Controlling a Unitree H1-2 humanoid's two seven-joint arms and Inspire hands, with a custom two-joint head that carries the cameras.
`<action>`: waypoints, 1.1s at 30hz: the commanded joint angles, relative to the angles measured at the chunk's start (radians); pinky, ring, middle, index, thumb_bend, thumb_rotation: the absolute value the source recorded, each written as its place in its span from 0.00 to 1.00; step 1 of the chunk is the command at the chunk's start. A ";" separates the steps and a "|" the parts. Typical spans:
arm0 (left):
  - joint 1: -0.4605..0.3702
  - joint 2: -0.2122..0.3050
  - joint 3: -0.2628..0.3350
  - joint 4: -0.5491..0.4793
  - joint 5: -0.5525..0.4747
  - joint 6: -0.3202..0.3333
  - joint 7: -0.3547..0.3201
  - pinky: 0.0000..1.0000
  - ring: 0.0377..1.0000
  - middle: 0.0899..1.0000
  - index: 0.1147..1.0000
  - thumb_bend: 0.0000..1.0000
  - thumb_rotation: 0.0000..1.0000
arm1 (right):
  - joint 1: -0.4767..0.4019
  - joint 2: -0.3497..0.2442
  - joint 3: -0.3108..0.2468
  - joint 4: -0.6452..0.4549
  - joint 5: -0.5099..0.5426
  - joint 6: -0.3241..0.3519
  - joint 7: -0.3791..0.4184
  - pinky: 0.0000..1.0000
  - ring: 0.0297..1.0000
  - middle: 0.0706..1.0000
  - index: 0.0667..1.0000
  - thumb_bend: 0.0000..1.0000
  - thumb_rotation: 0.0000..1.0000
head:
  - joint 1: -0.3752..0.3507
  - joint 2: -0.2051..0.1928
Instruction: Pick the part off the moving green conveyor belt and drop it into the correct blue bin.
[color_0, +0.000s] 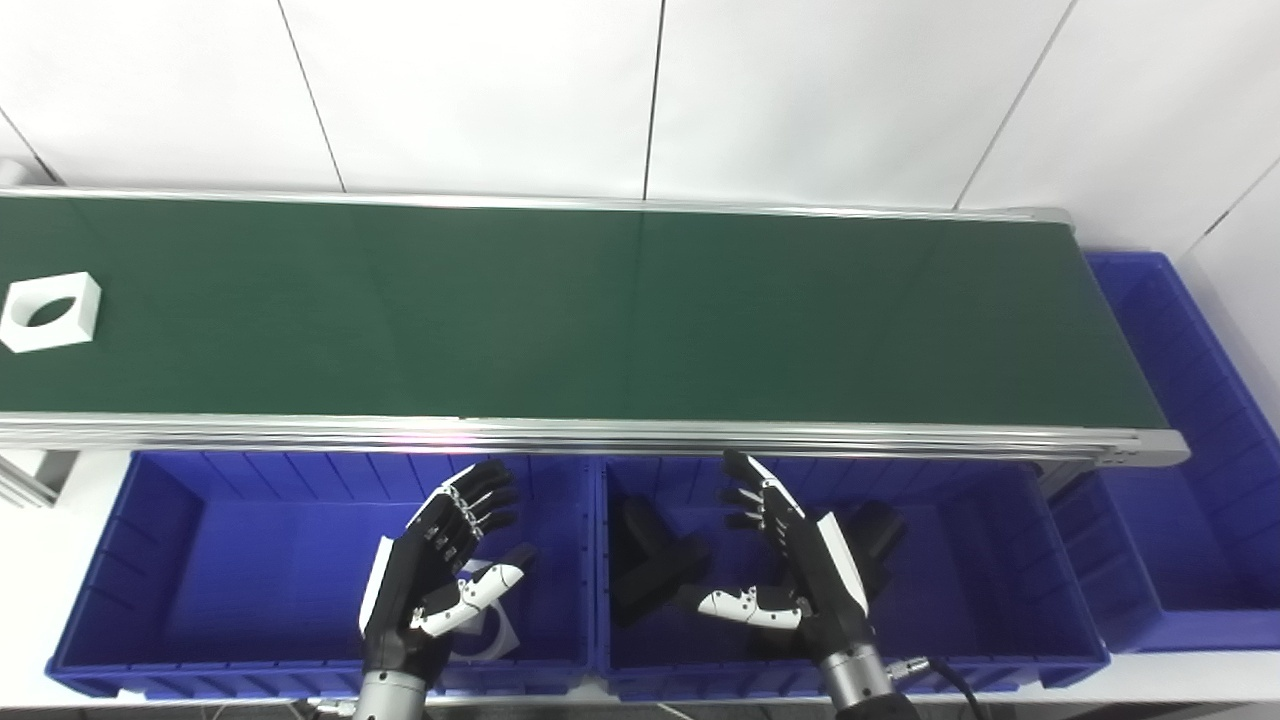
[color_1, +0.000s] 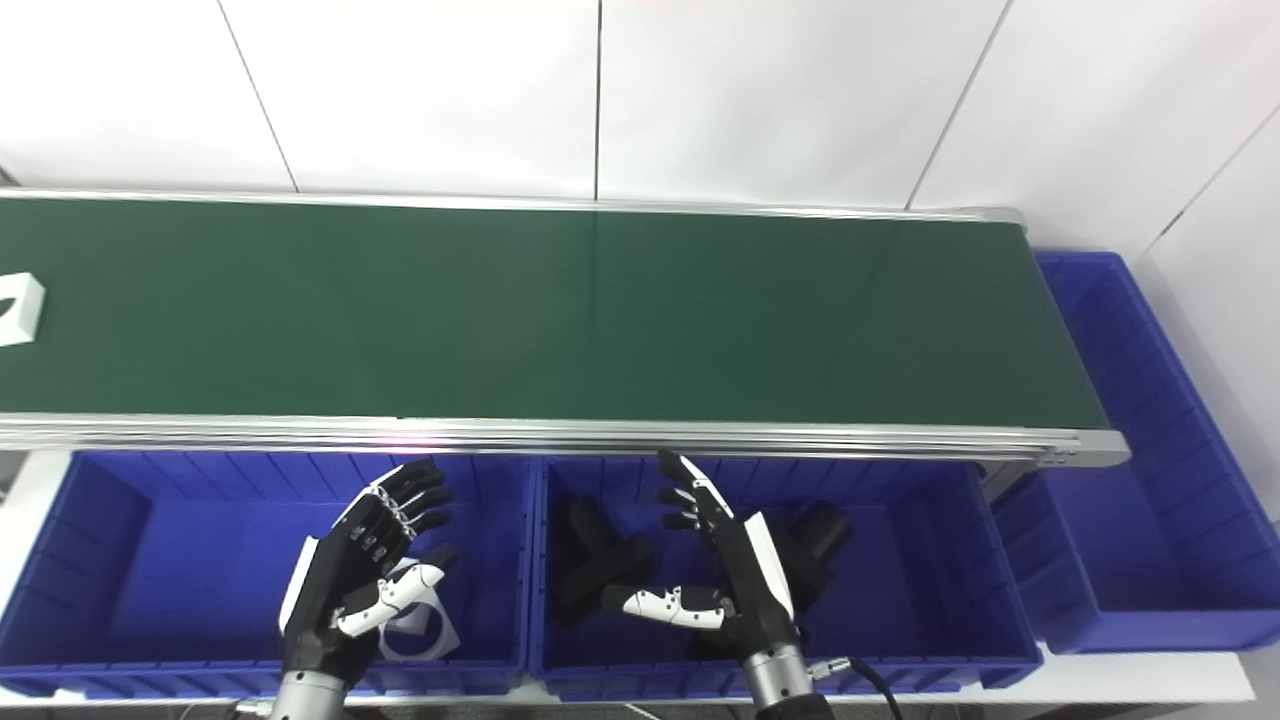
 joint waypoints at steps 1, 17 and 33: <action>0.003 -0.001 -0.002 -0.036 -0.009 -0.012 -0.005 0.73 0.74 0.76 0.74 0.59 0.00 | -0.008 0.006 0.001 -0.033 0.002 -0.057 -0.014 0.71 0.81 0.88 0.89 0.70 0.07 | -0.001 0.001; 0.002 0.011 -0.009 -0.011 -0.014 -0.034 -0.025 0.73 0.75 0.76 0.75 0.67 0.00 | 0.000 0.007 0.024 -0.022 0.042 -0.059 -0.075 0.70 0.79 0.86 0.87 0.69 0.05 | -0.012 -0.033; -0.004 0.016 -0.013 0.004 -0.021 -0.041 -0.043 0.75 0.76 0.78 0.77 0.69 0.00 | -0.021 -0.024 0.071 -0.028 0.037 -0.059 -0.142 0.69 0.79 0.84 0.86 0.69 0.04 | -0.008 -0.040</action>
